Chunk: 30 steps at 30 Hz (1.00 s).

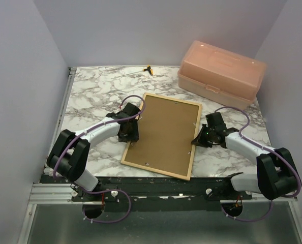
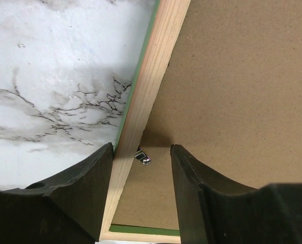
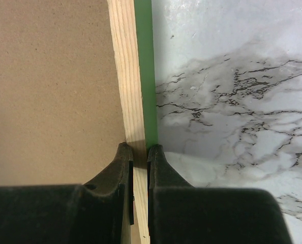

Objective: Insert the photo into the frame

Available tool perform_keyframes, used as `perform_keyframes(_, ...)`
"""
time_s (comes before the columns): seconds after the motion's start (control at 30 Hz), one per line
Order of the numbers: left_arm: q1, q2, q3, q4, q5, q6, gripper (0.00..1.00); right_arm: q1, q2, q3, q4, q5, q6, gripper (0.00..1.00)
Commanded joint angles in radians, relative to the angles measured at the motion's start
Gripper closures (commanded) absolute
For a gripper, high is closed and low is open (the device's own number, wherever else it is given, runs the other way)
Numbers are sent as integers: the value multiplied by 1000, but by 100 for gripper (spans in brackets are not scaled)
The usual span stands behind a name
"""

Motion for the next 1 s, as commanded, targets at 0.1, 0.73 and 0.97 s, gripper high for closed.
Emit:
perform_keyframes(0.1,-8,14,-36,-19,-40,-48,56,8,30,-6,-8,-82,43,100)
perform_keyframes(0.73,-31,98,-4,-61,-117,-34,77,8,48,-1,-3,-77,35,100)
perform_keyframes(0.97,-80,103,3,-88,-116,-34,89,8,51,13,-8,-69,37,100)
